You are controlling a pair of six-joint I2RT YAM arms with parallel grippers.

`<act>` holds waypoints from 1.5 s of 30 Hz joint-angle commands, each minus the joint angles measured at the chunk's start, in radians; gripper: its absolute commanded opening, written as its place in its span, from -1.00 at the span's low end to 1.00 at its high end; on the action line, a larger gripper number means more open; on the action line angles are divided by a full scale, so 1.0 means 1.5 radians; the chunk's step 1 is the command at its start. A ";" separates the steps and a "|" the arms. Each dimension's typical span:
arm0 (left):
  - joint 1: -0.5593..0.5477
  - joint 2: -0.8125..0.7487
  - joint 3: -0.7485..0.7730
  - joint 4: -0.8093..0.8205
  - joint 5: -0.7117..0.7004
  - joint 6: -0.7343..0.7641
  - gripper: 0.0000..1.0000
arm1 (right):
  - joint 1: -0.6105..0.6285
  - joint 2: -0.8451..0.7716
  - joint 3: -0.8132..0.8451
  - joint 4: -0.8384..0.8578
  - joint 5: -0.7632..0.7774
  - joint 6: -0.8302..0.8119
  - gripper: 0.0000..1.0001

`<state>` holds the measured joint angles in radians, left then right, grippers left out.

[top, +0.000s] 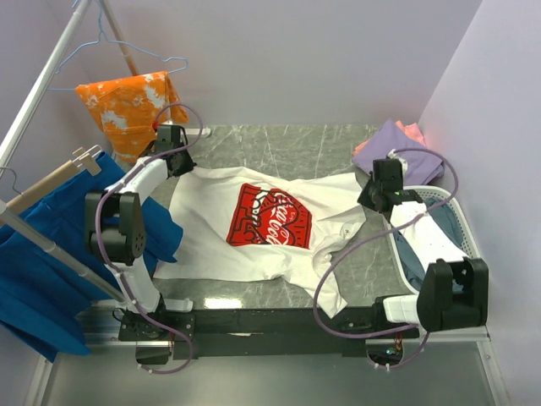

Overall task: Fold and stack the t-shirts
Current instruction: Grap the side of the flattened tshirt furthest away from the robot with both arms, then fold the flattened tshirt in 1/3 of the way

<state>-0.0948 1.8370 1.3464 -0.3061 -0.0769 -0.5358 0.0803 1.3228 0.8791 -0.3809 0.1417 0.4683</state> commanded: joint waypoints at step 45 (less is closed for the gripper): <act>-0.038 0.009 0.017 0.046 0.111 -0.037 0.09 | 0.000 0.190 0.154 0.045 -0.127 0.017 0.18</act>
<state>-0.1097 1.7779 1.3094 -0.2924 -0.0307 -0.5900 0.0803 1.4979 1.0721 -0.3870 0.0917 0.4648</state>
